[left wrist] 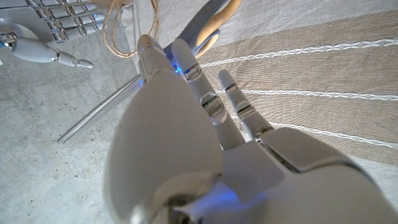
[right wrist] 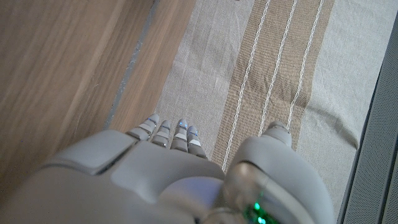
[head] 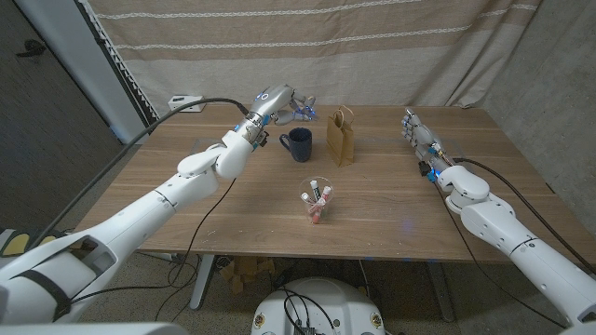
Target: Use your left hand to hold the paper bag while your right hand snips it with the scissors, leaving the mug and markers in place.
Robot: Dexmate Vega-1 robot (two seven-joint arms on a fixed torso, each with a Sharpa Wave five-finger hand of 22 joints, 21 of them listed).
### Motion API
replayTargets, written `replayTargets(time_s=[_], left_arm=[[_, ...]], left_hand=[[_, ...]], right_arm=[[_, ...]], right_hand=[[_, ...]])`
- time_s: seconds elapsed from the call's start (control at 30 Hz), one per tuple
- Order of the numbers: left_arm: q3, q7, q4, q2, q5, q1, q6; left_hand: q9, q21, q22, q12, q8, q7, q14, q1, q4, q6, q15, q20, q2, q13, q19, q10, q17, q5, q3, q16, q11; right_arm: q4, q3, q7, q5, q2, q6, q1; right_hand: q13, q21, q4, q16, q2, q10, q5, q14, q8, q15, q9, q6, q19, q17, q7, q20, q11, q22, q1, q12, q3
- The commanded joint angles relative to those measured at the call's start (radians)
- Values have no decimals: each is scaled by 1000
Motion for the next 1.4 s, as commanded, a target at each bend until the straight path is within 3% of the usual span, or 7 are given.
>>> replayTargets(time_s=[0.03,0.5,1.23,1.4], left_arm=[[-42,-38,-47,-7,-97,45,-50],[-88,-109,-62,-33,-241,85,-84],[-128,-176,-60,-62,-366,102,-124],[-132,-189,-58,-66,-387,102,-131]], left_hand=[[5,8,3,2,3,23,-7,53,4,25,-1,-112,81,40,7,91,-2,8,-5,-1,-35],[5,16,2,2,2,23,-10,53,3,26,-1,-112,81,37,7,93,-7,8,-6,-1,-35],[3,27,2,2,-2,19,-9,54,2,29,-1,-111,80,34,4,94,-13,8,-8,0,-35],[3,29,2,2,-3,20,-9,54,3,29,-1,-111,80,33,4,94,-14,8,-8,1,-35]], right_arm=[[-8,14,5,5,-10,17,-20],[-23,27,-2,11,-22,14,-40],[-44,31,-27,3,-17,15,-54],[-56,34,-35,-6,-17,27,-62]], right_hand=[[2,7,0,5,3,4,-6,-3,6,-8,2,-1,6,3,-2,4,1,3,3,3,-9],[3,6,0,5,3,5,-7,-2,7,-9,2,0,5,4,-4,7,1,4,3,4,-9],[3,6,0,4,4,4,-8,-5,7,-12,2,1,5,4,-4,6,1,4,3,4,-9],[3,6,0,3,5,2,-8,-8,8,-19,2,4,2,4,-15,5,-8,4,4,3,-9]])
